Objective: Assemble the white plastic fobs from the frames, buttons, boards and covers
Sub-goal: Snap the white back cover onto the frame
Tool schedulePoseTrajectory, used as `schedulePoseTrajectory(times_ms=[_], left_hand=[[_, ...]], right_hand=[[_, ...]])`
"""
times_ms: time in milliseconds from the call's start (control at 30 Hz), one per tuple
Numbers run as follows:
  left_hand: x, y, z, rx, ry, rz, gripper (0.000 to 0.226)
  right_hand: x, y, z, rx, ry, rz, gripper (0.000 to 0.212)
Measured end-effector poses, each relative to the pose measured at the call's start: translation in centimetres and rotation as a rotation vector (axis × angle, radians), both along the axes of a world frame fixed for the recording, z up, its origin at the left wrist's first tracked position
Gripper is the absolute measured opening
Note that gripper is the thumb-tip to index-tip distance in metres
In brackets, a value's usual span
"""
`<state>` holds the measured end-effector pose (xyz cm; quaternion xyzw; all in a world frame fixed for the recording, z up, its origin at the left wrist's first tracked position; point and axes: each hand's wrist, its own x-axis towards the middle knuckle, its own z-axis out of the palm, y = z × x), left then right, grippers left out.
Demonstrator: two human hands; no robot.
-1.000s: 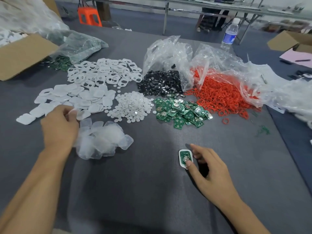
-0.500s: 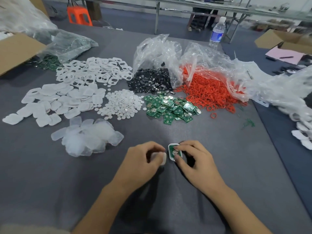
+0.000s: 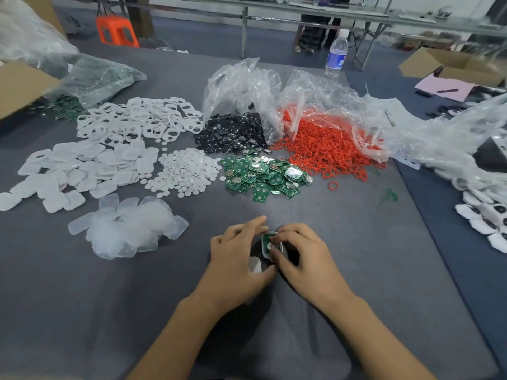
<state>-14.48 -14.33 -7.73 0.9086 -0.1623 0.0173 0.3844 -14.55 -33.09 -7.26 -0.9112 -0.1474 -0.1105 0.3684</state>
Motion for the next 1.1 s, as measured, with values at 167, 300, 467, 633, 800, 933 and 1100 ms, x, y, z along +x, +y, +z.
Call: schedulePoseTrajectory(times_ms=[167, 300, 467, 633, 800, 933, 1100], left_hand=[[0.3, 0.1, -0.8, -0.020, -0.039, 0.045, 0.082], [0.3, 0.1, -1.0, -0.011, -0.053, 0.061, 0.076], [0.4, 0.0, -1.3, -0.004, -0.065, 0.075, 0.074], [0.4, 0.1, -1.5, -0.001, -0.076, 0.075, 0.074], [0.4, 0.0, -1.5, -0.004, -0.077, 0.080, 0.073], [0.4, 0.0, -1.5, -0.016, -0.062, 0.074, 0.072], [0.4, 0.0, -1.5, -0.021, -0.048, 0.072, 0.072]], right_hand=[[0.1, 0.0, 0.2, -0.007, 0.006, 0.018, 0.012], [0.1, -0.1, 0.5, -0.018, 0.020, 0.038, 0.011], [0.1, -0.2, 0.8, -0.037, 0.025, 0.048, 0.011], [0.1, -0.2, 1.0, -0.059, 0.029, 0.050, 0.011], [0.1, -0.1, 1.3, -0.060, 0.037, 0.037, 0.011], [0.3, 0.1, 1.6, -0.078, 0.051, 0.030, 0.009], [0.3, 0.1, 1.8, -0.098, 0.055, 0.029, 0.009]])
